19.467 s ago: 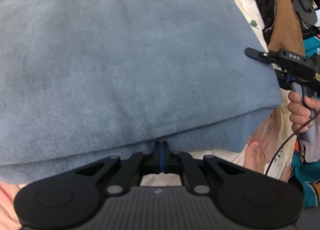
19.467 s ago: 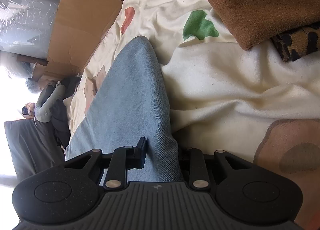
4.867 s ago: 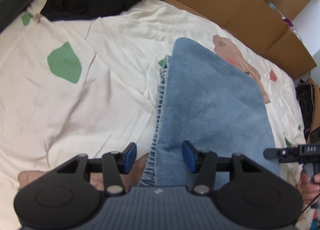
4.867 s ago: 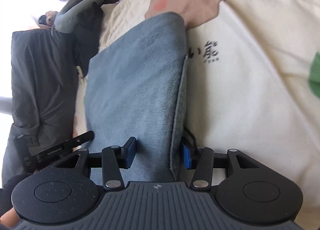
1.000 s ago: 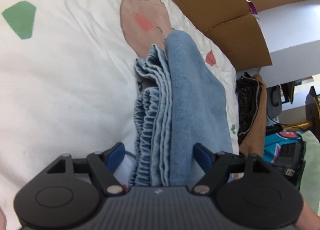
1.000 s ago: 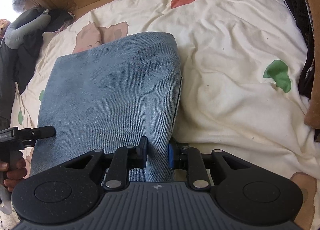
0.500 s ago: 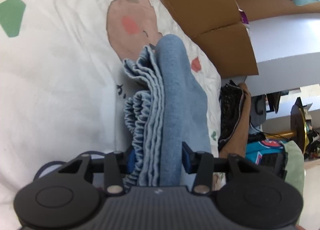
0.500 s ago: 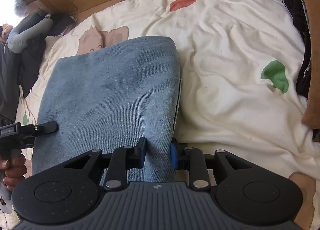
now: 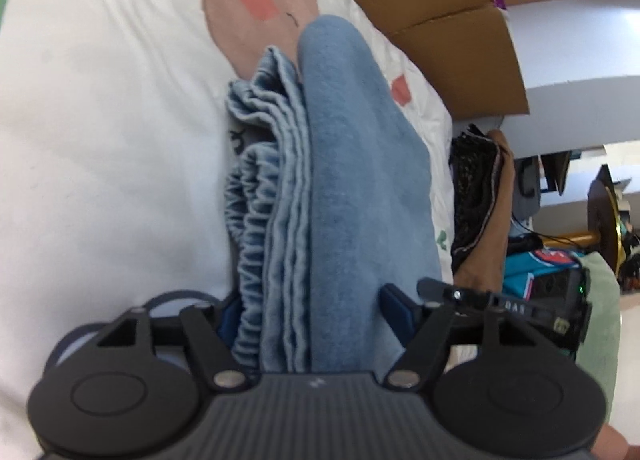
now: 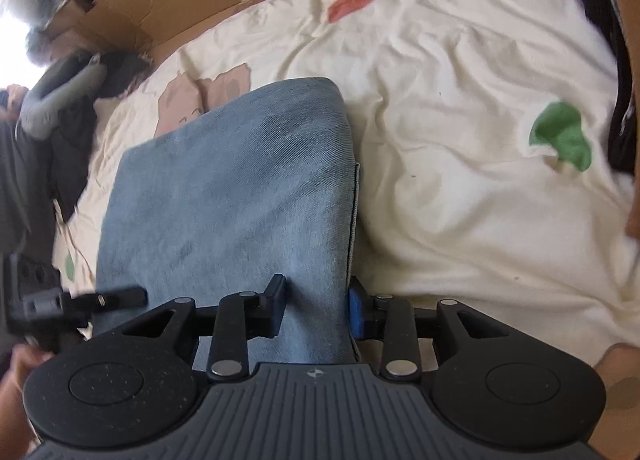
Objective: Fold clothes
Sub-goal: 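Pinch the jeans stack edge with the left gripper while the right gripper holds its edge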
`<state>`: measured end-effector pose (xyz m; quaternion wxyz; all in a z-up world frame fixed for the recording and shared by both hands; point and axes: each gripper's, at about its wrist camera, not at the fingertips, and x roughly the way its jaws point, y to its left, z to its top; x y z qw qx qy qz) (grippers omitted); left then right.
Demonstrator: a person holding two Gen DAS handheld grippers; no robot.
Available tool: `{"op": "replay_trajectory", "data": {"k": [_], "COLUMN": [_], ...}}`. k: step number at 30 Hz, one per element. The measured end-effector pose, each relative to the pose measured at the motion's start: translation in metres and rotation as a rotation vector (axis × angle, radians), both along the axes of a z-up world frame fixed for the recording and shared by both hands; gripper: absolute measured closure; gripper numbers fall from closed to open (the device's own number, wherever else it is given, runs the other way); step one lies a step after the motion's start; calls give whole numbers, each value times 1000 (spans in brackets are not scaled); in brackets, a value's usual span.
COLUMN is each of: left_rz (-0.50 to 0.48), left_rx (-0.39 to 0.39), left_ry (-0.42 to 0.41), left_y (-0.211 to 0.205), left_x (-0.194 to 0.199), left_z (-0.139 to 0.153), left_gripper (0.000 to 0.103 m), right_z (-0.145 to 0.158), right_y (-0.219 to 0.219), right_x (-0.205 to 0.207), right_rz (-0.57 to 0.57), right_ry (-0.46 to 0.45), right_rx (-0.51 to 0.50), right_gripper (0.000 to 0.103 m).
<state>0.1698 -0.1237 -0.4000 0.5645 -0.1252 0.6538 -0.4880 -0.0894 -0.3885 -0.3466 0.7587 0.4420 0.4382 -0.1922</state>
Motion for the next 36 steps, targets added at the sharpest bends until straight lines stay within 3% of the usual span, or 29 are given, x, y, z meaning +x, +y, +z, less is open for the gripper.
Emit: {"op": "replay_trajectory", "data": {"k": [4, 7, 11, 16, 23, 29, 36], "left_rz": [-6, -2, 8, 8, 14, -11, -17], "left_rx": [-12, -12, -9, -2, 27, 44, 30], "left_ry": [8, -9, -26, -57, -71, -57, -54], "left_y": [-4, -4, -3, -10, -9, -12, -20], "left_x": [3, 2, -1, -6, -9, -6, -6], "left_z": [-1, 2, 8, 21, 25, 13, 7], "left_gripper": [31, 38, 50, 54, 53, 40, 35], "right_z": [-9, -15, -3, 13, 33, 5, -5], "right_y": [-2, -4, 0, 2, 6, -4, 2], "right_x": [7, 6, 14, 15, 7, -14, -7], "right_rz": [6, -31, 16, 30, 71, -24, -10], "right_ry": [1, -16, 9, -7, -14, -36, -35], "right_rx": [23, 82, 52, 52, 21, 82, 83], "right_gripper": [60, 60, 71, 77, 77, 75, 64]}}
